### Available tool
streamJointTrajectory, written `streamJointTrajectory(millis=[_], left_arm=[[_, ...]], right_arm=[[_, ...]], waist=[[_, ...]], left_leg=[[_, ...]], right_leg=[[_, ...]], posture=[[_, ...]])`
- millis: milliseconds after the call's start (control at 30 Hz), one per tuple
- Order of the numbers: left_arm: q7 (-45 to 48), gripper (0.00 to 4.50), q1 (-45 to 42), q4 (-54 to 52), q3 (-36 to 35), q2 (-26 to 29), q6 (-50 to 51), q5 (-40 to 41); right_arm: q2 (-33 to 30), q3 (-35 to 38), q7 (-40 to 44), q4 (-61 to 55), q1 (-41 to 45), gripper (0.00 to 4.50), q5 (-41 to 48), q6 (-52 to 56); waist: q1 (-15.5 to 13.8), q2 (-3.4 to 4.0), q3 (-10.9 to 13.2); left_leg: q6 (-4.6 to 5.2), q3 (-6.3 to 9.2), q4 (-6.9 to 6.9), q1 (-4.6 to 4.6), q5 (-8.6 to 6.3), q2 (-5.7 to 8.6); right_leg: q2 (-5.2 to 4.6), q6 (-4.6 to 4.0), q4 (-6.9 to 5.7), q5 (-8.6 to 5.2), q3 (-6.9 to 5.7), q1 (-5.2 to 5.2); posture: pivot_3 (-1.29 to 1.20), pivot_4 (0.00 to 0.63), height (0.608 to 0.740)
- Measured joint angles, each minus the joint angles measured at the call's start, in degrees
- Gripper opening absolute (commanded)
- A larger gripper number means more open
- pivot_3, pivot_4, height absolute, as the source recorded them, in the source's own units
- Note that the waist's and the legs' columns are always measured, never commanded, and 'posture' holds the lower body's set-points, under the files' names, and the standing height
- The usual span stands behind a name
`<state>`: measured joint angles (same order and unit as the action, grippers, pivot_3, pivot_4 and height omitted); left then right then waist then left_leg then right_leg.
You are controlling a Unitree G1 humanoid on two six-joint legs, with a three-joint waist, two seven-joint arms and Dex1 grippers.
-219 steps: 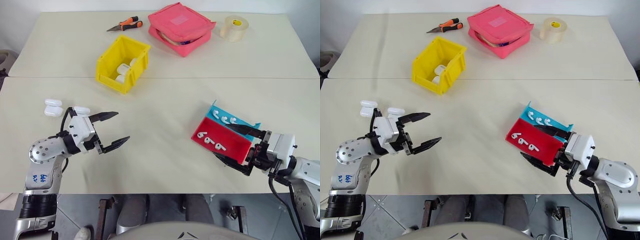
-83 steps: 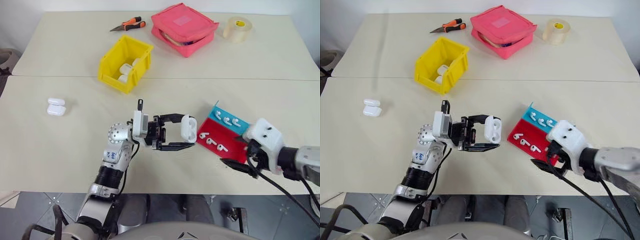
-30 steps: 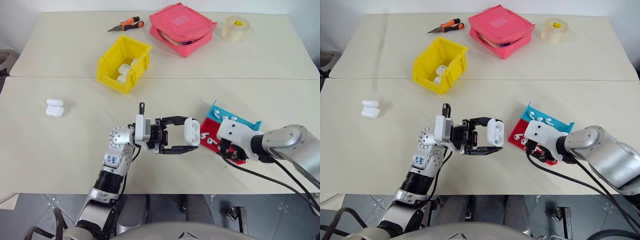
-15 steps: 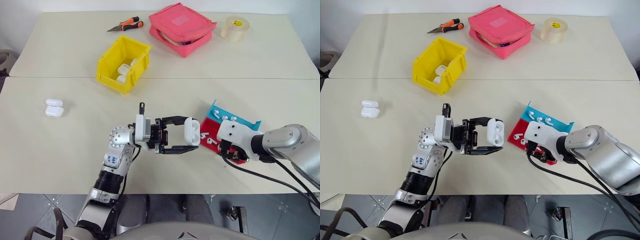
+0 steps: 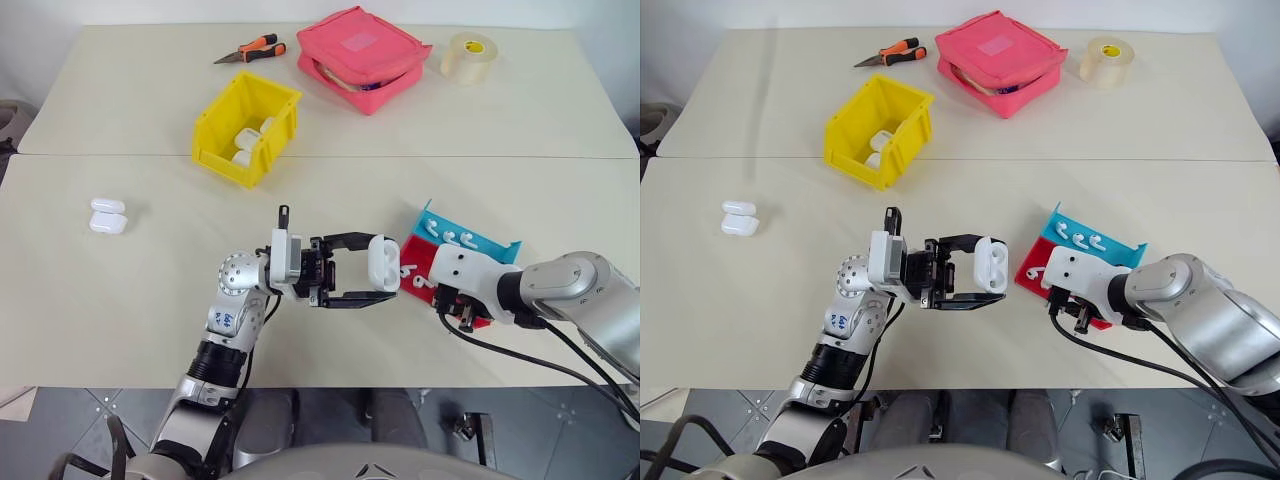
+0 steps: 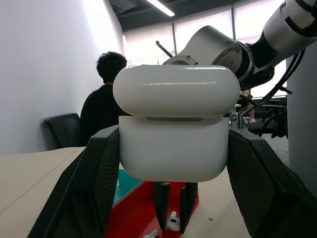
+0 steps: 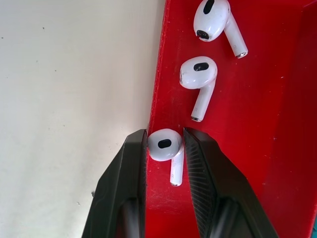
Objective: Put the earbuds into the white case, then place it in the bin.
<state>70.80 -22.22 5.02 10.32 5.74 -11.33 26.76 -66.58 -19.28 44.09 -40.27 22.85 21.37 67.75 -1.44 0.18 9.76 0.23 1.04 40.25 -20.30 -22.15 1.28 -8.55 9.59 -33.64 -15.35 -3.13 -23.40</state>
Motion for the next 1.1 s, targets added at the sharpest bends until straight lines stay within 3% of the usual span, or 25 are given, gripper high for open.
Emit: streamJointTrajectory(millis=[533,667,967,1100], left_arm=[[0.01,2.8,0.0,0.0,0.0,0.06,0.01,0.03],[0.02,2.8,0.0,0.0,0.0,0.09,0.01,0.03],[0.09,2.8,0.0,0.0,0.0,0.17,0.08,0.06],[0.18,2.8,0.0,-0.03,-0.02,0.35,0.26,0.21]], right_arm=[[-0.21,0.66,1.21,-0.42,-1.59,1.18,-1.43,-1.75],[-0.44,1.09,1.84,-0.63,-2.45,0.51,-1.94,-2.7],[-0.49,2.81,1.94,-1.47,-4.51,0.51,-2.31,-2.88],[-0.43,7.17,2.5,-1.97,-8.06,0.51,-0.46,-2.35]], waist=[[-0.07,-0.01,-0.01],[-0.07,-0.01,-0.01],[-0.1,-0.01,-0.01],[-0.15,-0.02,-0.01]], left_leg=[[0.0,0.0,0.0,0.0,0.0,0.0],[0.0,0.0,0.0,0.0,0.0,0.01],[0.0,0.01,-0.01,-0.01,0.0,0.01],[0.0,0.01,-0.01,-0.03,0.0,0.01]], right_leg=[[0.0,0.0,0.01,0.0,0.0,0.01],[0.0,0.0,0.03,0.0,-0.01,0.02],[0.0,0.0,0.04,0.0,-0.02,0.02],[-0.01,0.0,0.05,0.01,-0.02,0.02]], posture=[[0.0,0.15,0.74],[0.0,0.15,0.74],[0.0,0.15,0.74],[0.0,0.15,0.74]])
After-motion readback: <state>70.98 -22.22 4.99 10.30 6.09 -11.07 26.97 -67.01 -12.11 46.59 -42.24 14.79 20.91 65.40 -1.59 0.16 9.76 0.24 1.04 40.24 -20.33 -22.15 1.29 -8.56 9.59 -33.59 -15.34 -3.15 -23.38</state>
